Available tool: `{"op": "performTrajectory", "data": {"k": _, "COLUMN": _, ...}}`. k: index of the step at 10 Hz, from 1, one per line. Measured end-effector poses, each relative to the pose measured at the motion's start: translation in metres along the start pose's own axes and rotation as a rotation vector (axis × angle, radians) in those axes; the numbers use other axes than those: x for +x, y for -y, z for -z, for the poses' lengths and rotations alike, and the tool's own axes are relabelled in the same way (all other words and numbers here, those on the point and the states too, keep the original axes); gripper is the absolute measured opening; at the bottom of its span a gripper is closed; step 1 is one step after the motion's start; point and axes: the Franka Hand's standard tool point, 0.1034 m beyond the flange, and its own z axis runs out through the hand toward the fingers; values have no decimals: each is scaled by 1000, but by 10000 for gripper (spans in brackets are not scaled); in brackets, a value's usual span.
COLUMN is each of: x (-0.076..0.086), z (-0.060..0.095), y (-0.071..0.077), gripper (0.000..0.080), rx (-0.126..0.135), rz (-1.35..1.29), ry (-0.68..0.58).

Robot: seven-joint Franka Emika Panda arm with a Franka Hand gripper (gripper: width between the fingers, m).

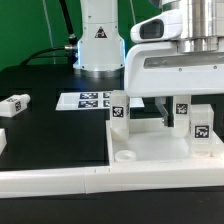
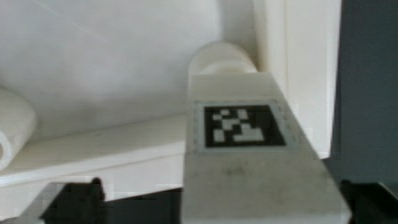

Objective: Assemble square table

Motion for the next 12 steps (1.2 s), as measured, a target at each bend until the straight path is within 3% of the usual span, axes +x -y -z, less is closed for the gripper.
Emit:
{"op": "performTrajectory", "data": {"k": 1, "x": 4, "z": 1, "y": 0, "gripper": 649, "rx": 2, "rz": -20, "ry": 43}}
{"op": "performTrajectory", "data": {"k": 4, "x": 6, "z": -2, "y": 3, "gripper": 646, "rx": 8, "rz": -55, "ry": 3}}
{"op": "performTrajectory", "data": {"k": 6, "x": 6, "z": -2, "y": 3, "gripper": 318, "rx": 9, "rz": -115, "ry": 3}}
{"op": "performTrajectory", "data": {"k": 12, "x": 5, "z": -3, "y": 2, "gripper": 288, "rx": 3, "rz": -583, "ry": 11}}
